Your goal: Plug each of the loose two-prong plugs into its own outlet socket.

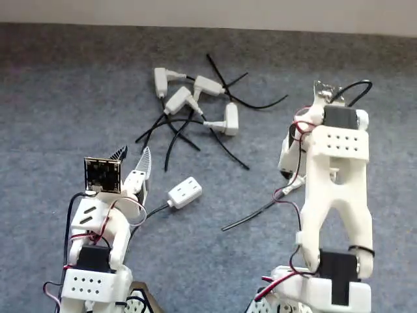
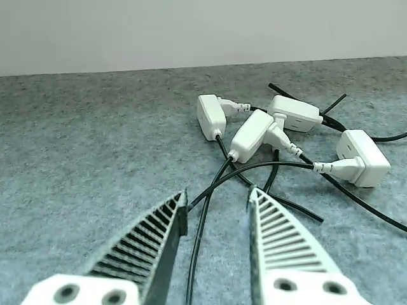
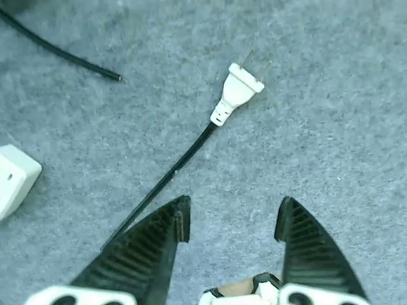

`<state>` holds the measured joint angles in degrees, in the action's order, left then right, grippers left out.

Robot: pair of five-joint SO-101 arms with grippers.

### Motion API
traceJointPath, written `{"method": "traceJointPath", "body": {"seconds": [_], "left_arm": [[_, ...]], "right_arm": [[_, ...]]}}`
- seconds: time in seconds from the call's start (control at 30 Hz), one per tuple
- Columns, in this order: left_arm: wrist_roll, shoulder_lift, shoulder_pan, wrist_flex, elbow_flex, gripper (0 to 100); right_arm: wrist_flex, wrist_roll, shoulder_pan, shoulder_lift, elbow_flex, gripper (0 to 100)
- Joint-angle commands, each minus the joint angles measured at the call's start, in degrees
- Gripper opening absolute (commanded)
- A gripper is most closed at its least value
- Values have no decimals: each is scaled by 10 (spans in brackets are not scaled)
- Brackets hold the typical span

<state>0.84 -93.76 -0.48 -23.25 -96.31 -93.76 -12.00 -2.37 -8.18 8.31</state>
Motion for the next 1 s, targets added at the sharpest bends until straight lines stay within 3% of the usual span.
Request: {"method": "traceJointPath", "body": {"seconds": [0.0, 0.2, 0.57, 0.73, 0.97], "left_arm": [[4, -8, -9, -4, -13, 158], [4, -8, -7, -4, -13, 158], [4, -8, -7, -4, -13, 158], [4, -8, -7, -4, -13, 158], [4, -8, -7, -4, -13, 158]], "right_arm": [[44, -28, 4, 34, -31, 217], [111, -33, 4, 123, -33, 217], [178, -132, -6, 207, -33, 217], [209, -143, -8, 248, -33, 217], [256, -161, -53, 284, -33, 217]]}}
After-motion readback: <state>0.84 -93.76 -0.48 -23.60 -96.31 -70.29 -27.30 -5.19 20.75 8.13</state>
